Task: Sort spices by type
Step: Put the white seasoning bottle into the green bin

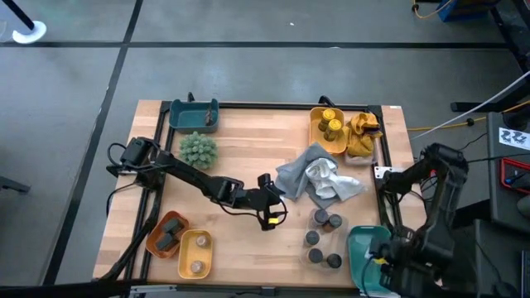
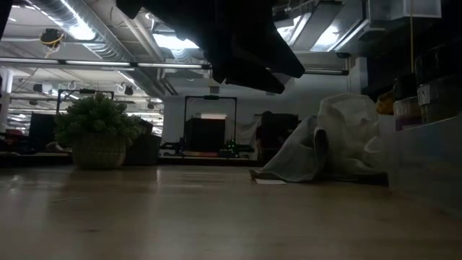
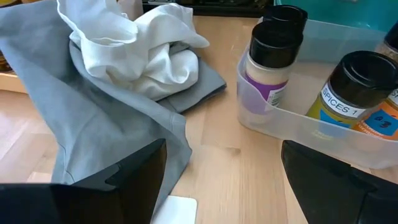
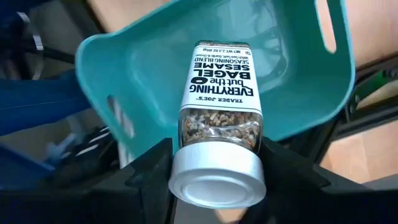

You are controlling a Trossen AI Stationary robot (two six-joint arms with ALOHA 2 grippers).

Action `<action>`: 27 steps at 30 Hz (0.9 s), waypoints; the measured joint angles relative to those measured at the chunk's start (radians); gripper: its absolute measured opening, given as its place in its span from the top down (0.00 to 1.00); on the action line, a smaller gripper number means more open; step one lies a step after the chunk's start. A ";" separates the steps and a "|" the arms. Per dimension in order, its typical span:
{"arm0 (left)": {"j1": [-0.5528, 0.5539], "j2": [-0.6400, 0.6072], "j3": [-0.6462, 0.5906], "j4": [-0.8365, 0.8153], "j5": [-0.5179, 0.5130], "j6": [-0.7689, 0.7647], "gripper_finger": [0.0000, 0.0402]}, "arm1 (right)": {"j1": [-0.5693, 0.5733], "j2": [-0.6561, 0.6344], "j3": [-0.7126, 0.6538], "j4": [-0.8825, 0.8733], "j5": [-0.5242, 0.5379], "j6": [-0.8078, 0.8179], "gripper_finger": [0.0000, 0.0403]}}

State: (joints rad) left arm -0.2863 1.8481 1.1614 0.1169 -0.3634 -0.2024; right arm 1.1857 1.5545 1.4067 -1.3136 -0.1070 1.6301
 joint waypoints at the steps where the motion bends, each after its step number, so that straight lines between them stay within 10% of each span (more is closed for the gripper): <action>1: 0.000 0.000 0.000 0.000 0.000 0.000 0.25 | -0.001 0.017 0.000 0.000 -0.001 -0.007 0.47; 27: -0.003 0.000 0.000 -0.002 0.000 0.000 0.25 | -0.028 0.154 -0.001 0.114 -0.044 -0.068 0.45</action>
State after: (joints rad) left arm -0.2890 1.8481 1.1614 0.1150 -0.3630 -0.2024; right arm 1.1576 1.7081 1.4059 -1.1996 -0.1509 1.5623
